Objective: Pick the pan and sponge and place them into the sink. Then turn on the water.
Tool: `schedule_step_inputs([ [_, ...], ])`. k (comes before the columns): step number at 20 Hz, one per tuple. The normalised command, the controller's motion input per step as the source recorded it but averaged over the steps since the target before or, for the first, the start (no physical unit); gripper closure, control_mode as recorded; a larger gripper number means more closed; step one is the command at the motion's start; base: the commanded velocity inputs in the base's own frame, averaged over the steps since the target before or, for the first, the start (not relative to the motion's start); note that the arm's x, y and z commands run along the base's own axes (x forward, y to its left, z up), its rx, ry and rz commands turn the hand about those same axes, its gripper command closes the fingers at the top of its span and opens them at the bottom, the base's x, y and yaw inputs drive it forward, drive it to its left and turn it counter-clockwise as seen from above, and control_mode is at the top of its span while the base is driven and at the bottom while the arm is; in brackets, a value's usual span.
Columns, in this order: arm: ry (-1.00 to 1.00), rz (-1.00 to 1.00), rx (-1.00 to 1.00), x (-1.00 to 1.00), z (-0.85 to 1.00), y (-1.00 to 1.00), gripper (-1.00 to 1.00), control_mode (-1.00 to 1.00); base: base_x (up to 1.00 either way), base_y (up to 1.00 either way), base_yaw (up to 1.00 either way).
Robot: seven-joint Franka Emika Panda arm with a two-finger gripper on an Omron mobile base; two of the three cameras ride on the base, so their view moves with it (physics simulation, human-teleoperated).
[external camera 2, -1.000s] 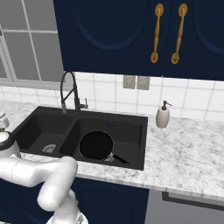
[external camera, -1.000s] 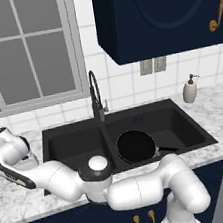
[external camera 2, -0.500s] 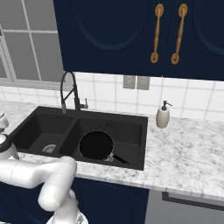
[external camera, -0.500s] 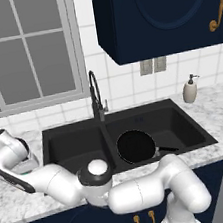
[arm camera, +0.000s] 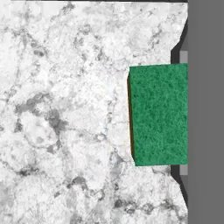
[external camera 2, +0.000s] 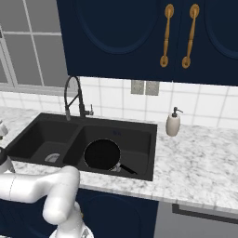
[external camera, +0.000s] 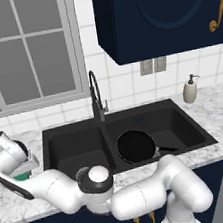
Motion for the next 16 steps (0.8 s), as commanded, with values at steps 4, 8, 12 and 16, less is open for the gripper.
schedule_step_inputs([
  [4, -0.08, -0.03, 0.07, -0.51, 0.32, -0.87, 1.0, -1.0, 0.0, 0.0, 0.0],
  [8, -0.02, -0.01, 0.12, -0.49, 0.3, -1.0, 1.0, -1.0, 0.0, 0.0, 0.0],
  [12, -0.02, 0.0, 0.14, -0.53, 0.27, -1.0, 1.0, -1.0, 0.0, 0.0, 0.0],
  [16, -0.05, 0.0, 0.14, -0.43, 0.26, -1.0, 1.0, -1.0, 0.0, 0.0, 0.0],
])
